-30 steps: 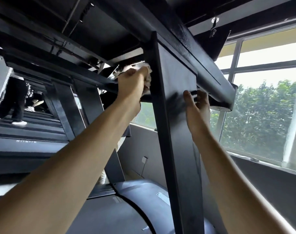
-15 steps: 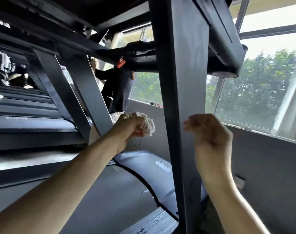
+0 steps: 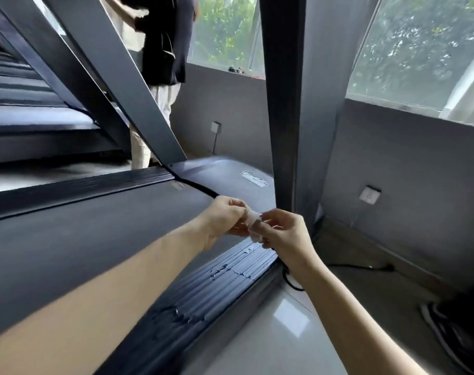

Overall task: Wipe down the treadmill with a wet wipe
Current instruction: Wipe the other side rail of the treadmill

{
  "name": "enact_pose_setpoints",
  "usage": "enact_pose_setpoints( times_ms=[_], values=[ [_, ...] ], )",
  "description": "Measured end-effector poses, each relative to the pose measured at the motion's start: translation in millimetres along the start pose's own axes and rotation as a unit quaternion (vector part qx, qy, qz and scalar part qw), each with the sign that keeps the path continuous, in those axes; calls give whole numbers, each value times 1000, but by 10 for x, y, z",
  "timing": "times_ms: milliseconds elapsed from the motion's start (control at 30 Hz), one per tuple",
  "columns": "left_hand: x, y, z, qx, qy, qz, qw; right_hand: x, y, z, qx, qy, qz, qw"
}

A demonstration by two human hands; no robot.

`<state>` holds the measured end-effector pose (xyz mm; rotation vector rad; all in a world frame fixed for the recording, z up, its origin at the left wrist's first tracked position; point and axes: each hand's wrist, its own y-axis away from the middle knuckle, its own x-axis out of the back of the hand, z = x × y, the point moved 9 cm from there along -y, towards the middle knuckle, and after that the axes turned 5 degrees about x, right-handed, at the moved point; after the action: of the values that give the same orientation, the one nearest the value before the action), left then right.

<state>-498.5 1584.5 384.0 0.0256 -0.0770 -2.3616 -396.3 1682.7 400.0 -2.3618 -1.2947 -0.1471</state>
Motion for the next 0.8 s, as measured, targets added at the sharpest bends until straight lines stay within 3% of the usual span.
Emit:
enact_pose_setpoints(
  times_ms=[167, 267, 367, 467, 567, 633, 700, 733, 800],
  values=[
    [-147, -442, -1134, 156, -9, 28, 987, -35, 40, 1264, -171, 37, -46, 983],
    [-230, -442, -1709, 253, 53, -35, 965, -181, 94, 1808, -225, 11, -35, 974],
    [-106, -516, -1943, 204, 16, -47, 978, -384, 114, 2147, -264, -23, -86, 961],
    [138, -571, -2134, 177, -40, 17, 983, -514, 170, 2425, -323, -134, -150, 925],
    [287, -620, -2342, 180, -117, 52, 975, -414, 91, 2690, -356, -115, -95, 923],
    [347, -698, -2416, 164, -183, 78, 966, -233, -31, 2751, -322, 18, -10, 947],
    [405, -762, -2418, 137, -282, 110, 943, -112, -159, 2528, -194, 252, 61, 946],
    [430, -783, -2411, 129, -326, 121, 929, -206, -186, 2342, -95, 323, 68, 939],
    [500, -799, -2420, 125, -377, 143, 907, -661, -77, 2130, 77, 374, 3, 924]
  ],
)
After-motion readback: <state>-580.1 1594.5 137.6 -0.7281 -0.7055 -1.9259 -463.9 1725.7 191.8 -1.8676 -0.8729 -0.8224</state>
